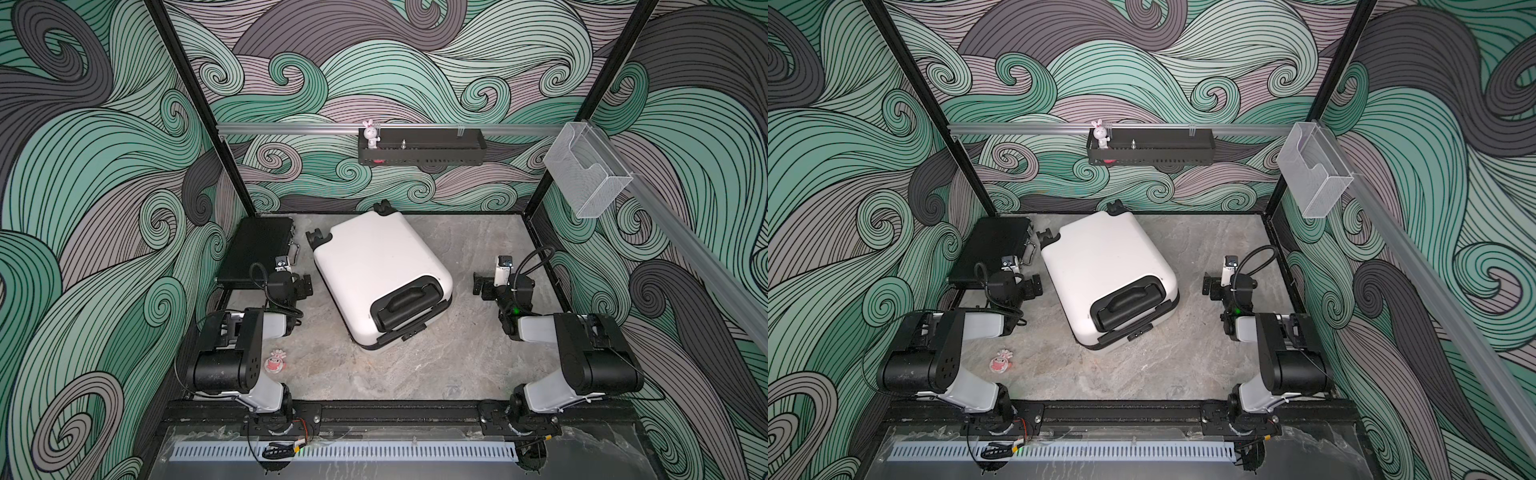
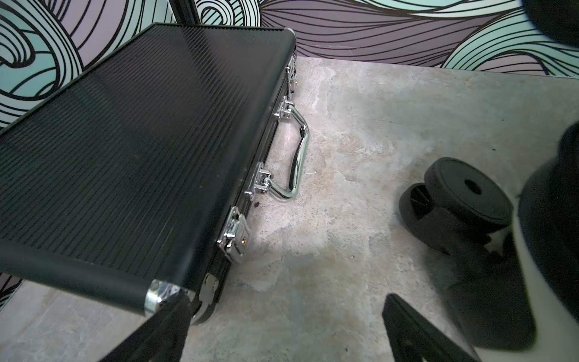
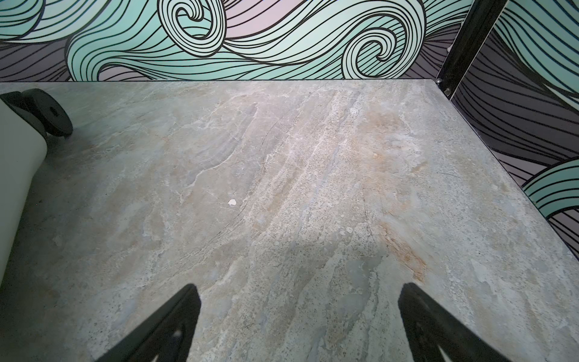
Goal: Open the suitcase zippers
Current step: Pick up the suitcase from the center of the board.
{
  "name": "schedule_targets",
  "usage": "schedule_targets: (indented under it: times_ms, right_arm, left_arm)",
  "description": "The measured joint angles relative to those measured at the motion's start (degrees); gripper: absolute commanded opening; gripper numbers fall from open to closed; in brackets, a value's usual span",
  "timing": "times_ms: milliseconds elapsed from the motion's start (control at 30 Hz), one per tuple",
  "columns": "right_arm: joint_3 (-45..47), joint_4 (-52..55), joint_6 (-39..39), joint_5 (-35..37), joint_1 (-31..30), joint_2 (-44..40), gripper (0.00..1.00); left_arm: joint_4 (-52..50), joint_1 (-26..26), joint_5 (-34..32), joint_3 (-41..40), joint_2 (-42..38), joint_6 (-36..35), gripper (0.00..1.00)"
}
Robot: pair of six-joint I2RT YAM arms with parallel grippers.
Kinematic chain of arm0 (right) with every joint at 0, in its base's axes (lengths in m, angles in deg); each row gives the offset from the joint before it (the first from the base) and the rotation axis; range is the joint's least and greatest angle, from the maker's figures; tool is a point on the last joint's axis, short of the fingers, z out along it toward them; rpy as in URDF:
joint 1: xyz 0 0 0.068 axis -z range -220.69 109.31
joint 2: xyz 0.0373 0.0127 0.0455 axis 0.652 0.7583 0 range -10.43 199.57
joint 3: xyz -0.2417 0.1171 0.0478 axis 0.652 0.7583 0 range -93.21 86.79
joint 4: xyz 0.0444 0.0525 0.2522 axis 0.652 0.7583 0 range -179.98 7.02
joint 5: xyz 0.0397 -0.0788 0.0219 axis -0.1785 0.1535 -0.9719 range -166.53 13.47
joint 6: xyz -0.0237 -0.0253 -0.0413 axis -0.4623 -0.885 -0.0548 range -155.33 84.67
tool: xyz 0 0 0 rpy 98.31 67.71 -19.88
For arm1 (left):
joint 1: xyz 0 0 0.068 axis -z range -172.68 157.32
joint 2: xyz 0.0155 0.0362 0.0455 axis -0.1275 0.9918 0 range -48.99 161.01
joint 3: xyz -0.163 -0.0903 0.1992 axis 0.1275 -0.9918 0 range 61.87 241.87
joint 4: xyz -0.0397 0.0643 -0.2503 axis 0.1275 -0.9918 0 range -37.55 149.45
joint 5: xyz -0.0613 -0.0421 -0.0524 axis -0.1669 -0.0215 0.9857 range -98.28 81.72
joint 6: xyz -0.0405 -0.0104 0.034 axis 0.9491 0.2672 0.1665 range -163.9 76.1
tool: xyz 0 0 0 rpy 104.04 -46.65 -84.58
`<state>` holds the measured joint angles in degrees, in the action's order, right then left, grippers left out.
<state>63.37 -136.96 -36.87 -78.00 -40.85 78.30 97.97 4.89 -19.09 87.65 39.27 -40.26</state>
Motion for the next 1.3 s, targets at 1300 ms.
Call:
schedule_targets:
  times_ms: [1300]
  right_arm:
    - [-45.4, 80.2, -23.2, -20.5, -27.7, -24.2, 0.99]
  left_arm:
    - [-56.8, 0.3, 41.4, 22.0, -25.5, 20.4, 0.88]
